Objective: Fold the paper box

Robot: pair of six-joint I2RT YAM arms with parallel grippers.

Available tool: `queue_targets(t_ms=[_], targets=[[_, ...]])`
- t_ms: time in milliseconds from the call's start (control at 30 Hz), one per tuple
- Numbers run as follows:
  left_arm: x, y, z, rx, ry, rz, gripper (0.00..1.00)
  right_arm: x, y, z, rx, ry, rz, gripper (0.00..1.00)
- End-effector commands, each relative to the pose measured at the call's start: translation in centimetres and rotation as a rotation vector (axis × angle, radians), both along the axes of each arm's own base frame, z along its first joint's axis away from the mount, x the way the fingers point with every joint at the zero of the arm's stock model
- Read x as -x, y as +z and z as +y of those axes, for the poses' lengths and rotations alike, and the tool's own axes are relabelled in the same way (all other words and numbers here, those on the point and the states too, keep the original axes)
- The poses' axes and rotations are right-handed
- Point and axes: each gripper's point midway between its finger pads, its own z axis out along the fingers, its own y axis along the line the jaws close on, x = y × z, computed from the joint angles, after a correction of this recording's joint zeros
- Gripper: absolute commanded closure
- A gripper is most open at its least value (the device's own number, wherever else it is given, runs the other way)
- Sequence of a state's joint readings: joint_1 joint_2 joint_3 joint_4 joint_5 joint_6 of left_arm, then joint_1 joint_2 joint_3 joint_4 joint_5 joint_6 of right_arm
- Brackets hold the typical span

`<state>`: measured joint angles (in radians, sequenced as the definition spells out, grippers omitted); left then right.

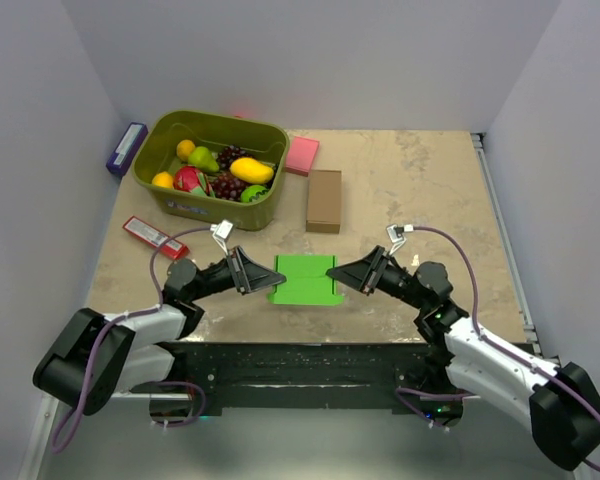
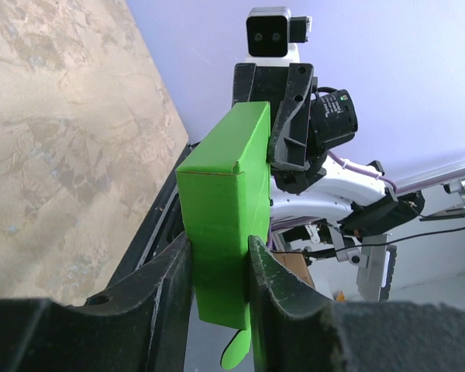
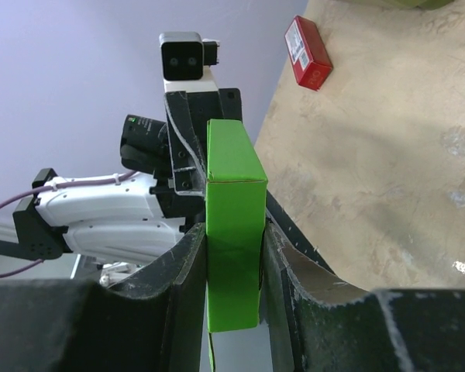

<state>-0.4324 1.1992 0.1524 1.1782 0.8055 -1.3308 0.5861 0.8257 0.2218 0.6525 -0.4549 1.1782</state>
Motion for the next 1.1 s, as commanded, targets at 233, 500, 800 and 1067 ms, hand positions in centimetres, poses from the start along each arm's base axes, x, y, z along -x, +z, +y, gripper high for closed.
queue_targets(t_ms=[233,500,800,1067], targets=[[-0.1,1.9,-1.2,-0.009,-0.039,-0.111,0.96,0.0,1.3,0.6,-0.008,0.033,-0.052,1.0],[-0.6,0.0,-0.8,-0.053,-0.023,-0.035,1.0,-2.6,1.7,-1.5,0.319,-0.104,-0.191,0.37],[-0.9,-3.4,1.0,-0.197,-0.055,0.111,1.0,-2.7,3.9,-2.6,0.637,-0.116,-0.423,0.06],[0.7,-6.7,3.0,-0.283,-0.122,0.305,1.0,3.9,0.6,4.3,1.027,0.068,-0.654,0.08]])
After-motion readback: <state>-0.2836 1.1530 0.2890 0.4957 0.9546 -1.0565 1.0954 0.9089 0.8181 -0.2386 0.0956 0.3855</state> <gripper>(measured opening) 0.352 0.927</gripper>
